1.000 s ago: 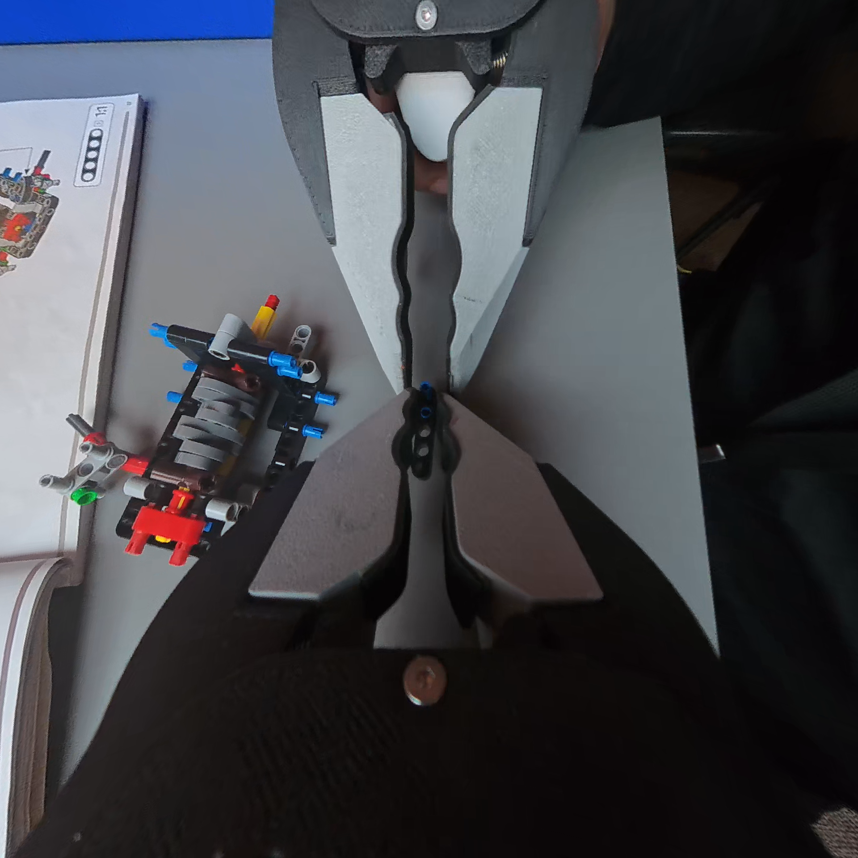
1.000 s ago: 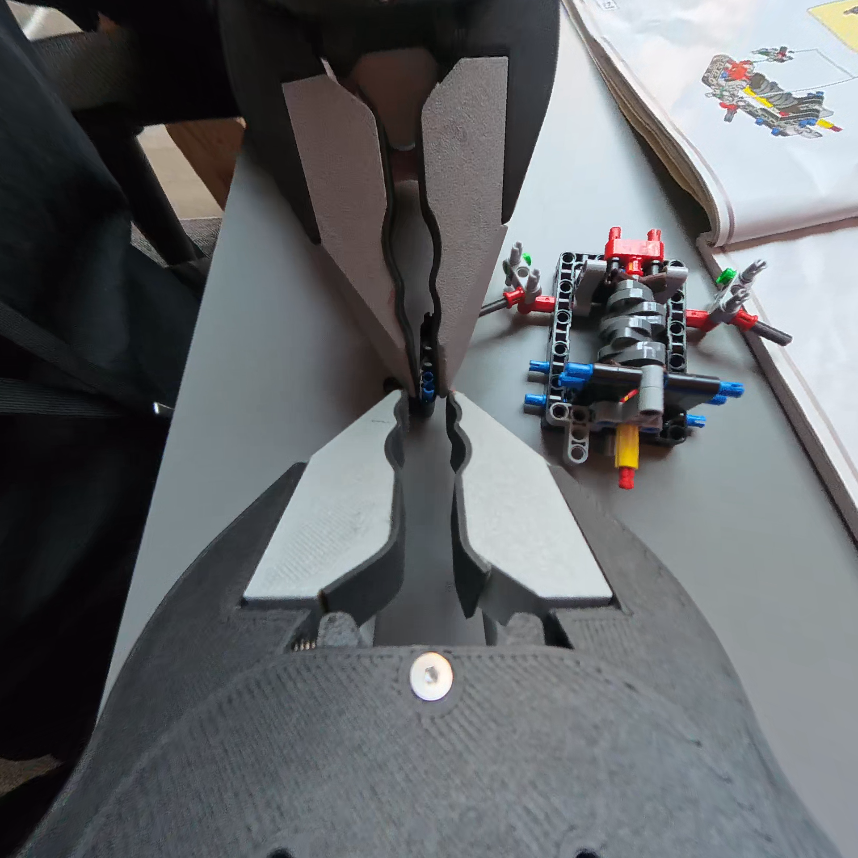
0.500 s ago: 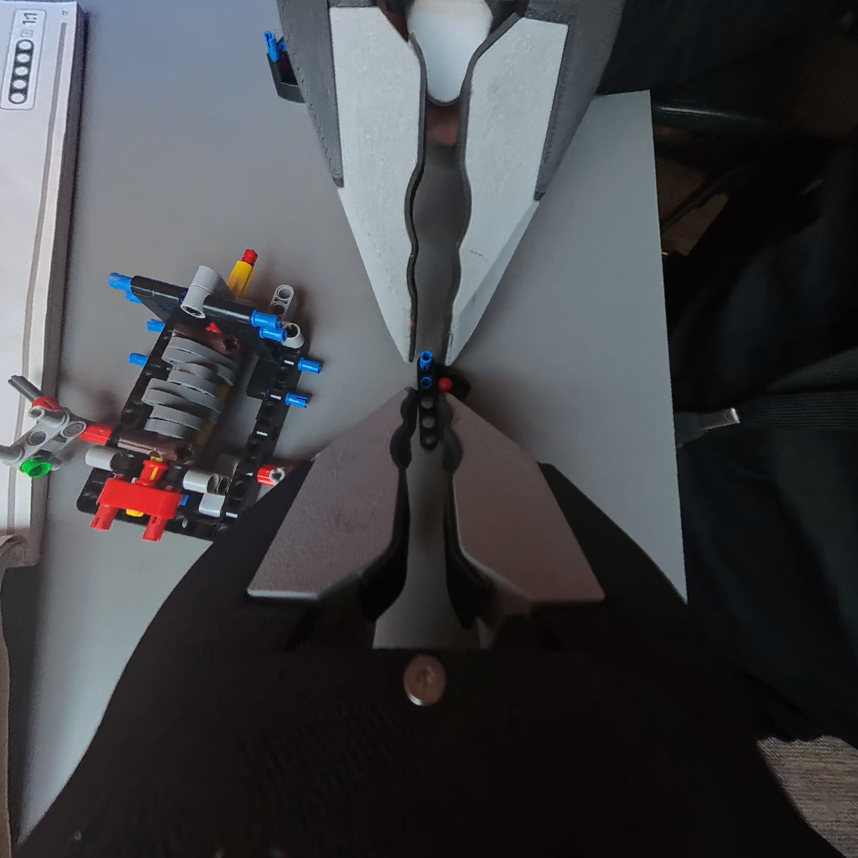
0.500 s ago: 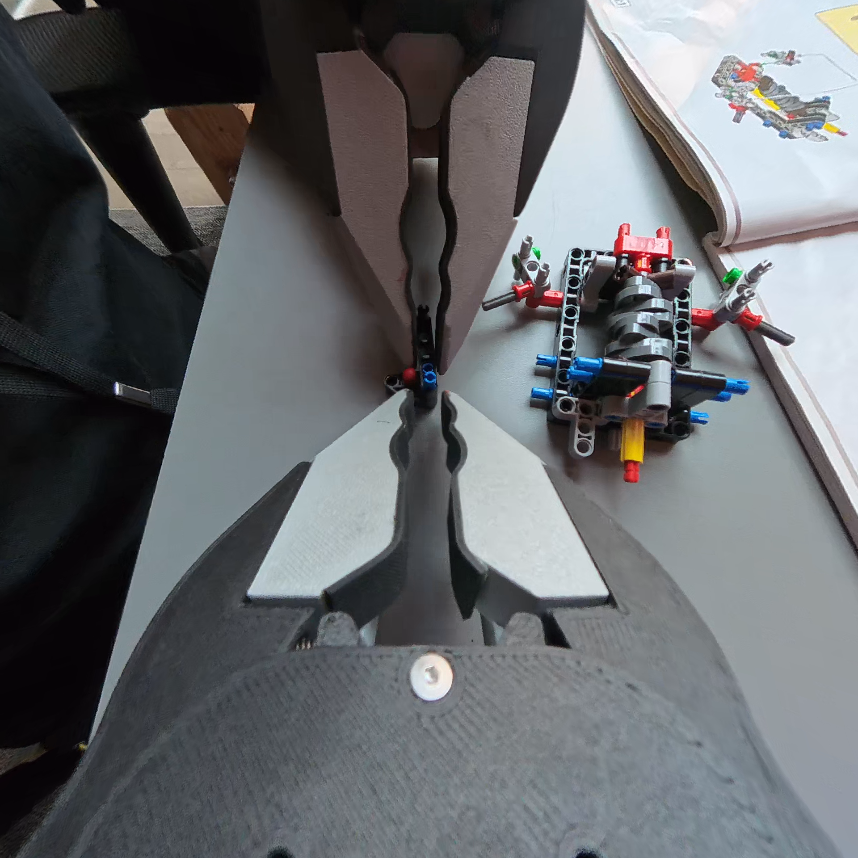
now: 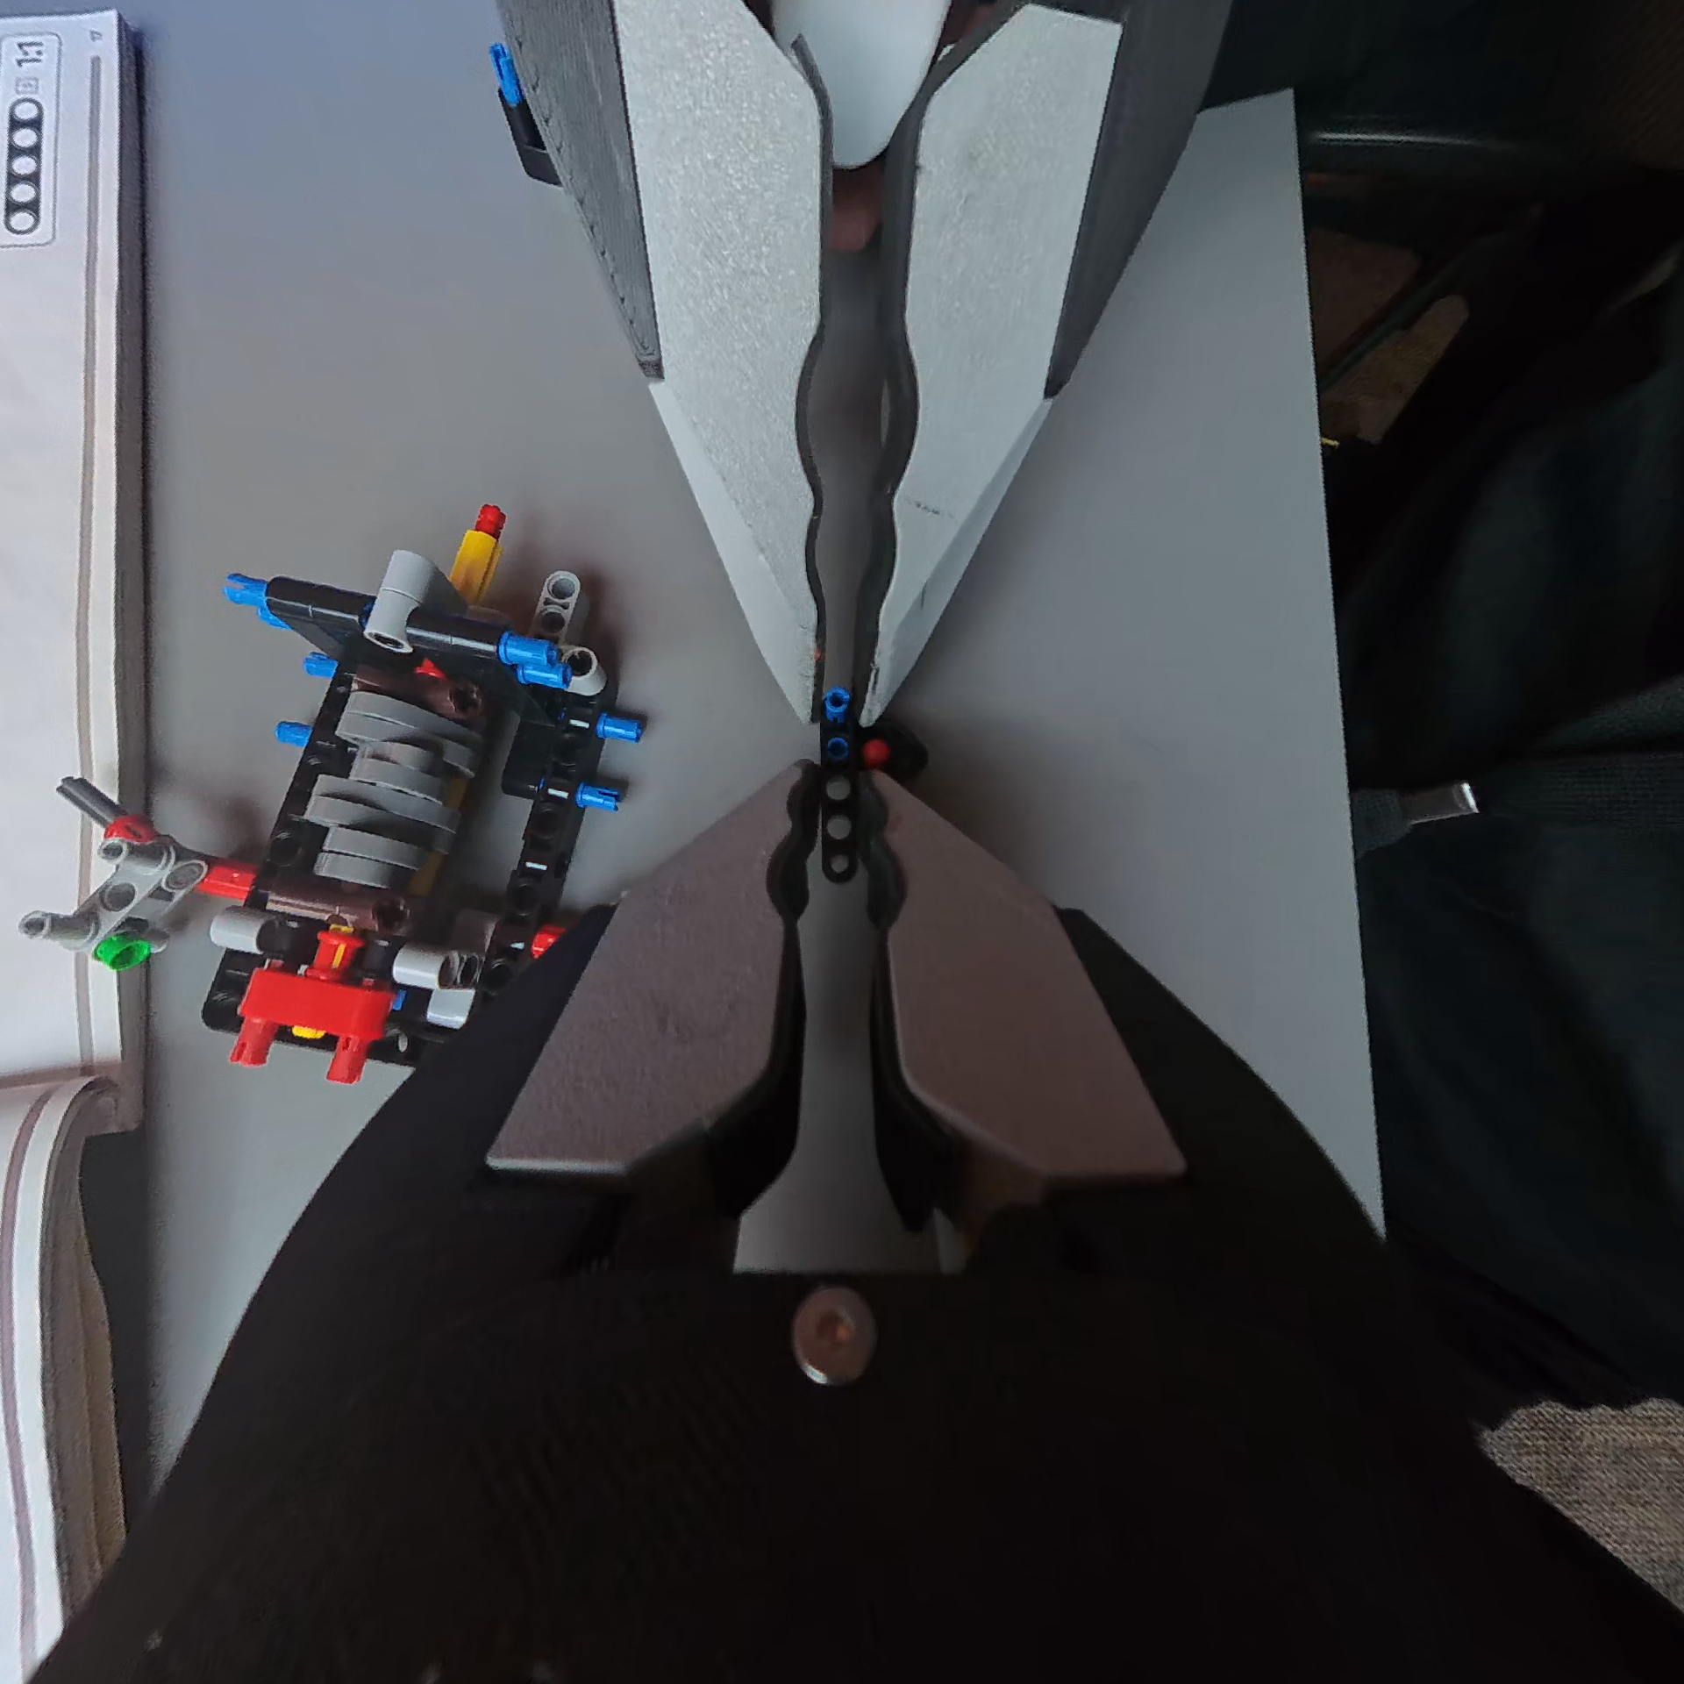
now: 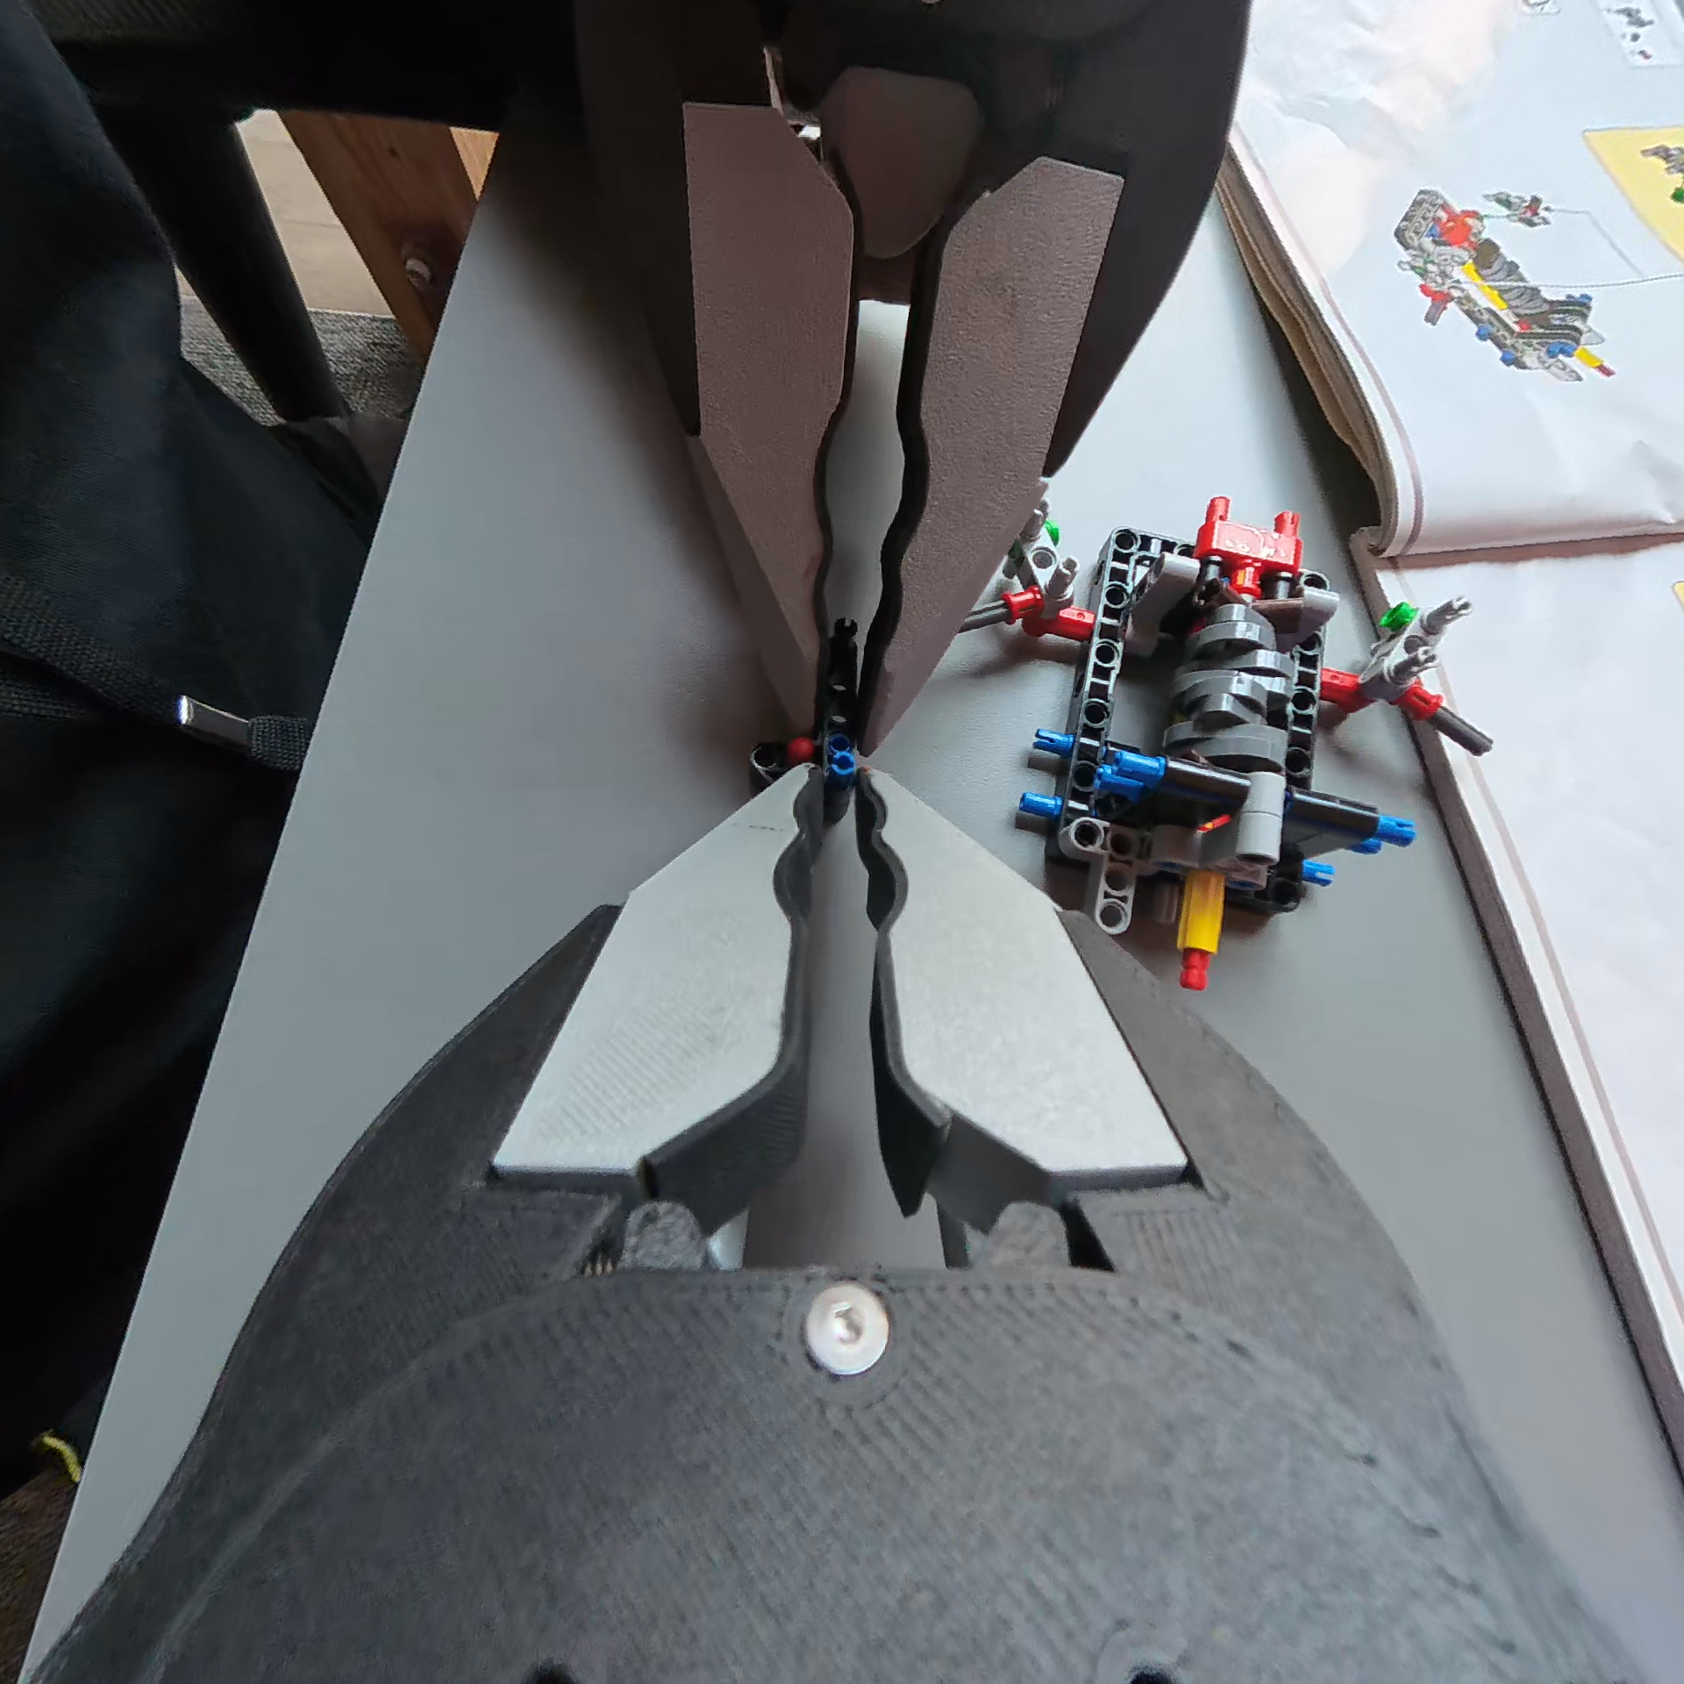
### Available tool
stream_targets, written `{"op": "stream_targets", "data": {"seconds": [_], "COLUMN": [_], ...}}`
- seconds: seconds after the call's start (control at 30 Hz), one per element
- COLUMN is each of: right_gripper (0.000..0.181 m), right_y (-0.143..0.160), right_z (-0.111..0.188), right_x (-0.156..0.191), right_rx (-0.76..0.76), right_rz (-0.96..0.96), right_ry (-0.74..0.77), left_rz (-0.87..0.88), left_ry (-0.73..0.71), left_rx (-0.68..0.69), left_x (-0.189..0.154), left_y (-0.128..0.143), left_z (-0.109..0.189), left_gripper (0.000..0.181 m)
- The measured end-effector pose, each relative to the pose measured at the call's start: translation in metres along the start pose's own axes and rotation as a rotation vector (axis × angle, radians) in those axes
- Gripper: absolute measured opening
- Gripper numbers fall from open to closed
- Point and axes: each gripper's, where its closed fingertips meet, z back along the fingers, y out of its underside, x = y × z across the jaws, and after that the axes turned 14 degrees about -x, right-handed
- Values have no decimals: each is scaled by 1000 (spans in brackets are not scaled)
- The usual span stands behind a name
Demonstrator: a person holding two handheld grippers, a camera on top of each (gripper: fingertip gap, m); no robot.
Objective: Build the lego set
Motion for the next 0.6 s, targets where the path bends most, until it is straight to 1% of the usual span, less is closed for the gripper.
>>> {"op": "stream_targets", "data": {"seconds": [0.17, 0.4, 0.6], "right_gripper": [3, 3, 3], "right_y": [2, 3, 5], "right_z": [1, 0, 0], "right_x": [0, 0, 1], "right_rx": [27, 169, 268], "right_rz": [21, 35, 15], "right_ry": [-1, -43, -79], "left_rz": [5, 24, -10], "left_ry": [2, 10, 24], "left_rx": [-2, -7, 18], "left_x": [0, 0, 0], "left_y": [-1, -1, 0], "left_z": [-1, 1, 1], "left_gripper": [4, 5, 4]}}
